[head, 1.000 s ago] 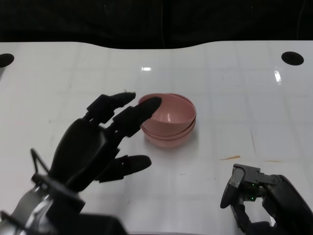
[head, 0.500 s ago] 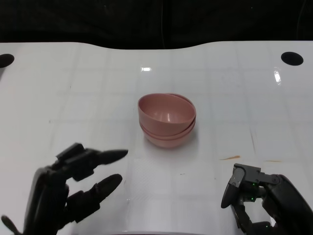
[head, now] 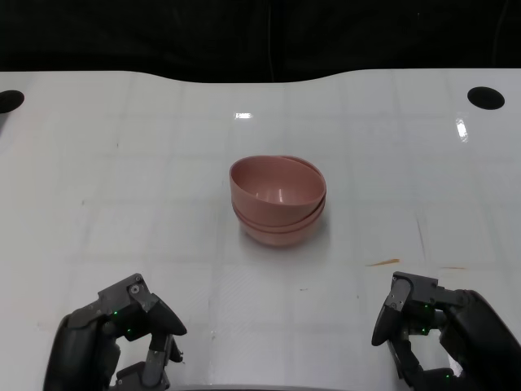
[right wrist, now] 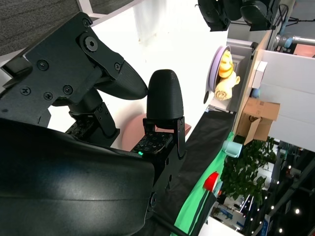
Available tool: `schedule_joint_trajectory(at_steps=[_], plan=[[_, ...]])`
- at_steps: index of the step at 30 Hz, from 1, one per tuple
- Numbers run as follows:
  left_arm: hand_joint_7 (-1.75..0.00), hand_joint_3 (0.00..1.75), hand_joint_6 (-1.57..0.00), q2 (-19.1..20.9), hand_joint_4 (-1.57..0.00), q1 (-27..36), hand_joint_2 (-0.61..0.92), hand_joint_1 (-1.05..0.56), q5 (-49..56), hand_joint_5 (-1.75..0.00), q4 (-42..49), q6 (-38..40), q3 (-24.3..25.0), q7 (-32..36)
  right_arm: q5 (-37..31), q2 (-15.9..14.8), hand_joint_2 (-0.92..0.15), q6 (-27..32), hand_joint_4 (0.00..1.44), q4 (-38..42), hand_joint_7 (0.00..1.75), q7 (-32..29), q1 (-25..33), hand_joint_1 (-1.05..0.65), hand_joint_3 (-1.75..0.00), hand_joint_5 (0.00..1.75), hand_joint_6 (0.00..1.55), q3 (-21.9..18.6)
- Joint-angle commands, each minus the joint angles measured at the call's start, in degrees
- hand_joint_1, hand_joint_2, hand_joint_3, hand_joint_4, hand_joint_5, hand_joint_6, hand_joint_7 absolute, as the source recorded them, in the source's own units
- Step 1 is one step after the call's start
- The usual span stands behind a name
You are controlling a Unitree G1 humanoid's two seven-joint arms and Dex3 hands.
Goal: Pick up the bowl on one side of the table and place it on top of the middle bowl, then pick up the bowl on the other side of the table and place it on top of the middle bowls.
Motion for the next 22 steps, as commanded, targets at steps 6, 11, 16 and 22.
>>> schedule_joint_trajectory(at_steps=[6, 11, 16, 22], plan=[[-1.46, 1.21, -0.87, -2.4, -0.91, 0.8, 0.49, -0.11, -1.6, -1.67, -1.9, 3.1, 3.5, -5.3, 0.9, -0.3, -0.38, -1.0, 0.84, 0.7, 1.45, 0.1, -0.2, -0.17, -1.38, 1.75, 0.79, -1.0], [-1.37, 1.14, -0.89, -3.6, -0.91, -0.3, 0.51, -0.10, -5.1, -1.61, -0.9, 6.4, 4.9, -9.1, 0.6, -0.2, -0.41, -0.1, 0.84, 1.4, 1.34, -0.8, -0.6, -0.16, -1.32, 1.65, 0.81, -1.7], [-1.34, 1.11, -0.90, -4.8, -0.91, -0.3, 0.52, -0.10, -5.5, -1.59, -1.1, 7.7, 6.3, -11.1, 0.5, -0.1, -0.43, -0.1, 0.84, 1.6, 1.30, -0.9, -0.7, -0.15, -1.29, 1.62, 0.83, -1.8], [-1.34, 1.10, -0.90, -5.8, -0.91, -0.3, 0.53, -0.10, -5.0, -1.59, -1.3, 8.2, 7.5, -12.3, 0.5, -0.1, -0.43, -0.2, 0.84, 1.6, 1.29, -0.9, -0.7, -0.15, -1.29, 1.62, 0.83, -1.8]])
